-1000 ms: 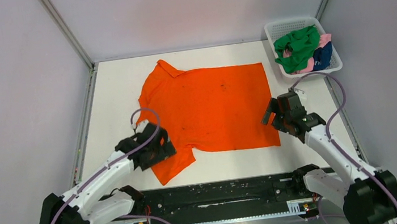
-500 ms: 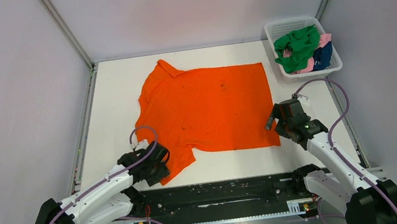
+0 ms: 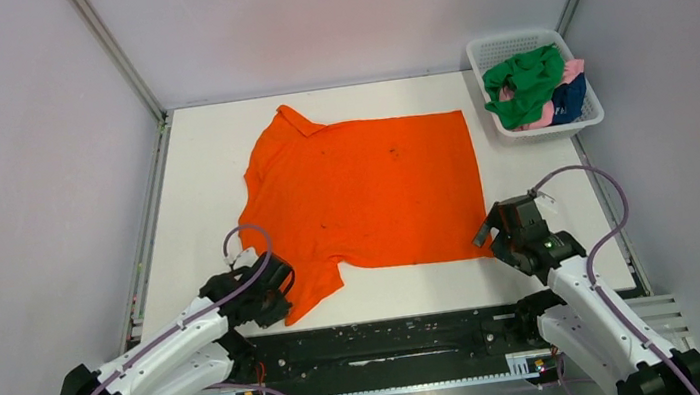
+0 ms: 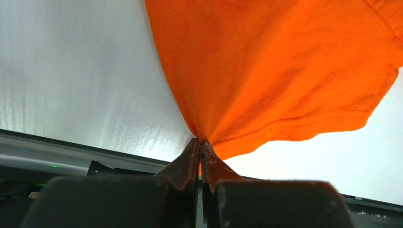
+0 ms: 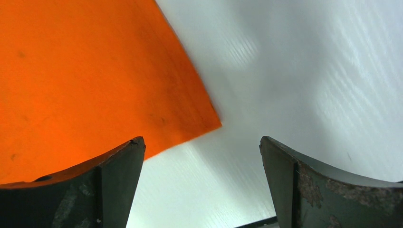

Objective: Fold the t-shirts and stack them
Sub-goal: Grab the side of the flattened tshirt closest away from the robot with both arms

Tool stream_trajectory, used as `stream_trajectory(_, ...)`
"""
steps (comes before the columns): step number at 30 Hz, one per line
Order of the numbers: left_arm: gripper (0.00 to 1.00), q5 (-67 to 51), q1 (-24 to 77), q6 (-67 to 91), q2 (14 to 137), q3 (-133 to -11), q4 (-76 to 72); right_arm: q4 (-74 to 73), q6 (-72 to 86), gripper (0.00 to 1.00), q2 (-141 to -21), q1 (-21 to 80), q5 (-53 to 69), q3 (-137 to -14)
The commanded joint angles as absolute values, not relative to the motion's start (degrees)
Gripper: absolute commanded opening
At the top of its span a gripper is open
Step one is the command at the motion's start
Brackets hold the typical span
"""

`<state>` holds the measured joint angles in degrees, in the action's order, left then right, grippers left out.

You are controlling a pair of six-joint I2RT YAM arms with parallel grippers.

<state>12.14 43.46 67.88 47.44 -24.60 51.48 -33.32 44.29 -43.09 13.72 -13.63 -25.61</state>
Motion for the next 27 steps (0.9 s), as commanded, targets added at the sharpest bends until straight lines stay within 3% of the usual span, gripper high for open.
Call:
stream_trajectory(1, 0.00, 12.3, 43.7, 67.9, 44.2, -25.5, 54.5, -36.9, 50.7, 0.99, -39.9, 13.6, -10.0, -22.3)
stream_trajectory(10, 0.00, 9.6, 43.6, 68.0, 40.8, -24.9, 54.6, -26.6, 52.4, 0.74, -46.5, 13.5, -3.2, -18.7)
stream_trajectory(19, 0.00, 4.1, 43.7, 64.9, 38.2, -25.3, 47.4, -22.8, 51.5, 0.35, -51.7, 13.5, -5.4, -19.2)
stream_trajectory(27, 0.00, 1.8, 43.6, 63.0, 39.4, -27.2, 44.8, -21.5, 48.5, 0.08, -53.6, 13.6, -7.2, -20.9)
